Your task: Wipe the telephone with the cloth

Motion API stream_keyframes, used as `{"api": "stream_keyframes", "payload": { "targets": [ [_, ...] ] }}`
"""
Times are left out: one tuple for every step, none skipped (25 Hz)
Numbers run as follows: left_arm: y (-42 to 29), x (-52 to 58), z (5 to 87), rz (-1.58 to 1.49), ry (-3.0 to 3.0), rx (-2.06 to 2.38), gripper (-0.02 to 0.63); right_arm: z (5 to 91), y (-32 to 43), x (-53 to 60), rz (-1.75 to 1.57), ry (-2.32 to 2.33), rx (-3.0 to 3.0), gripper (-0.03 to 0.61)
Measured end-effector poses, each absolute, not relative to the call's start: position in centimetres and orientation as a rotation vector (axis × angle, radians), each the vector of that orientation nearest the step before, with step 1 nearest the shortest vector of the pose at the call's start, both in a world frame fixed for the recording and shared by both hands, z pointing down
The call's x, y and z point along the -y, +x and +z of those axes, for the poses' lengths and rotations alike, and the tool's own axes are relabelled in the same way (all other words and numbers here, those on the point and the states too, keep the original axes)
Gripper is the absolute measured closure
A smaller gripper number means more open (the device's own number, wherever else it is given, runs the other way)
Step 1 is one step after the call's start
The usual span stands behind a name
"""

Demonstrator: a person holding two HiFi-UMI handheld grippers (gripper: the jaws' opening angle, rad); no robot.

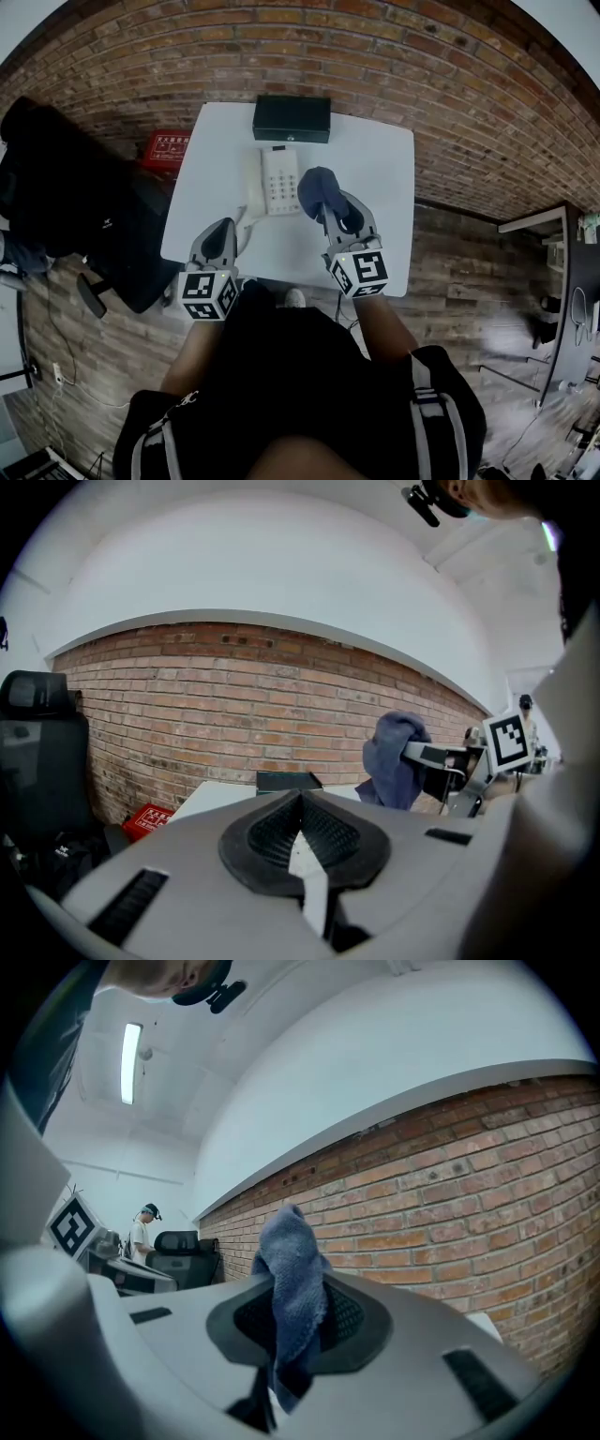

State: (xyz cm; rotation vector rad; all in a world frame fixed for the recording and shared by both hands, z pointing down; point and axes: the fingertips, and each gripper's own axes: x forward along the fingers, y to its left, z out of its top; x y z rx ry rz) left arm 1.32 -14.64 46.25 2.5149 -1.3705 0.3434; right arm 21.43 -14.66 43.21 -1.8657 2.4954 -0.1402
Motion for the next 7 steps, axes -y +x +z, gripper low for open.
{"api": "stream_keyframes", "payload": {
  "targets": [
    [1.24,14.57,46.24,0.342,2.513,1.373,0.618,43.14,21.27,14.66,-0.138,-1.859,-2.499,0.535],
    [1.17,14.52,46.23,0.342,2.511,1.376,0.618,43.05,21.14,14.64,-0.135,-1.854,-2.501,0.535],
    [1.11,14.48,46.19,0.341,2.509,1.379,0.618,42.94,21.03,14.62,-0.132,-1.849,-2.503,0.535],
    [1.10,14.47,46.13,0.340,2.509,1.381,0.618,42.83,20.96,14.59,-0.129,-1.846,-2.505,0.535],
    [1.12,14.47,46.06,0.339,2.510,1.382,0.618,42.76,20.93,14.56,-0.127,-1.845,-2.507,0.535],
    [1.16,14.47,45.98,0.338,2.511,1.382,0.617,42.72,20.92,14.53,-0.126,-1.844,-2.510,0.535],
    [1.21,14.47,45.92,0.336,2.513,1.382,0.618,42.68,20.92,14.50,-0.124,-1.844,-2.512,0.535]
  ]
}}
